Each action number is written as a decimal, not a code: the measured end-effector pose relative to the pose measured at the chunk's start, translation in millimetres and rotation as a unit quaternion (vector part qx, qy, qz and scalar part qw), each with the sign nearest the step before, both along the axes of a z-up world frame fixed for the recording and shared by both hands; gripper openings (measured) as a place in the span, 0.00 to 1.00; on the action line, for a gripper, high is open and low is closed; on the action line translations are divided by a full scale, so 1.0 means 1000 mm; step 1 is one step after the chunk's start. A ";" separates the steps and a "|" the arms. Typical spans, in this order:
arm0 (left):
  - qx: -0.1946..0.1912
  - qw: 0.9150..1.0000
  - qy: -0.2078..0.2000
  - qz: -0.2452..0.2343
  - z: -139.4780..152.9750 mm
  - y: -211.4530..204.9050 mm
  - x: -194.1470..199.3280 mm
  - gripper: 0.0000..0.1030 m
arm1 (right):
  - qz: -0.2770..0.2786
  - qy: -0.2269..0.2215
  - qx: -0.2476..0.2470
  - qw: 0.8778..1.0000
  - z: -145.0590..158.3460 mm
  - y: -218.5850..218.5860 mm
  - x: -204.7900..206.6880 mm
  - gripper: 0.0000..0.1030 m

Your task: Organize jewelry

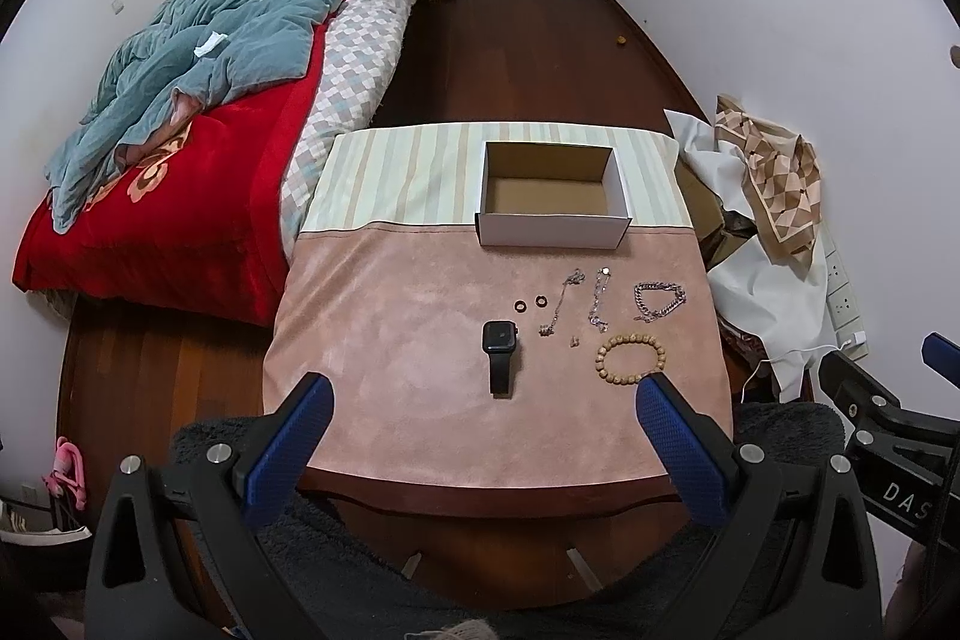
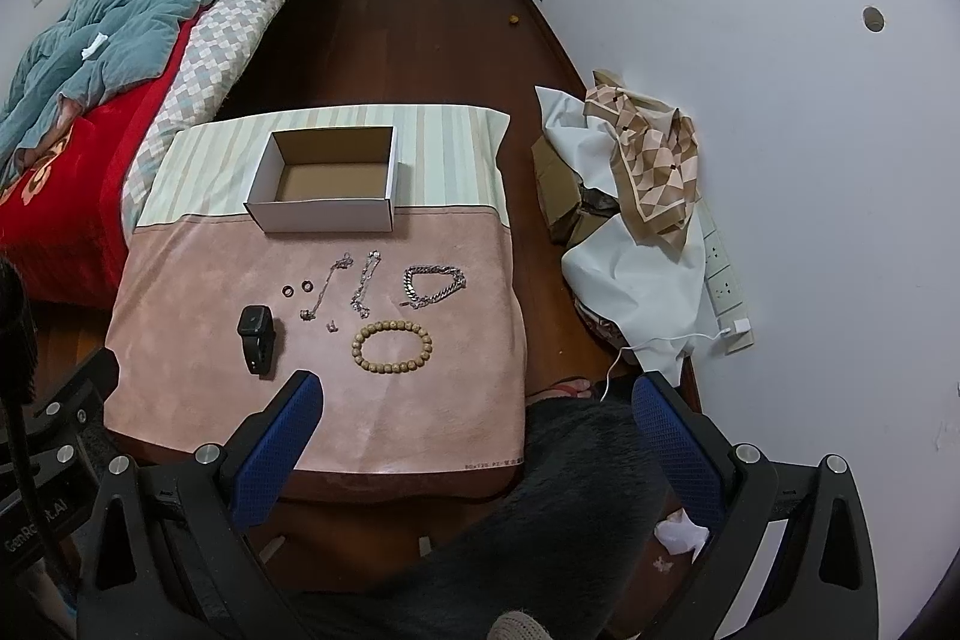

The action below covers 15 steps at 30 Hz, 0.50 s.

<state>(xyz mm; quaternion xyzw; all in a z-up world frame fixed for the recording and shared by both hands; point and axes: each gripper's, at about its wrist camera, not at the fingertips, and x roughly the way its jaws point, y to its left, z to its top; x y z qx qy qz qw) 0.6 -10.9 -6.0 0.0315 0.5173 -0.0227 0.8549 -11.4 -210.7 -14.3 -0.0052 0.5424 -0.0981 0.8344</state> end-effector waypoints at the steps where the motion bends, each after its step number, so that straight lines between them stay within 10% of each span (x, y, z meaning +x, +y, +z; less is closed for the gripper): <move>1: 0.000 1.000 0.000 0.000 0.000 0.000 0.000 1.00 | 0.000 0.000 0.000 1.000 0.000 0.000 0.000 1.00; 15: 0.000 1.000 0.000 0.001 0.001 0.000 0.000 1.00 | 0.001 -0.003 -0.001 1.000 0.003 0.000 -0.001 1.00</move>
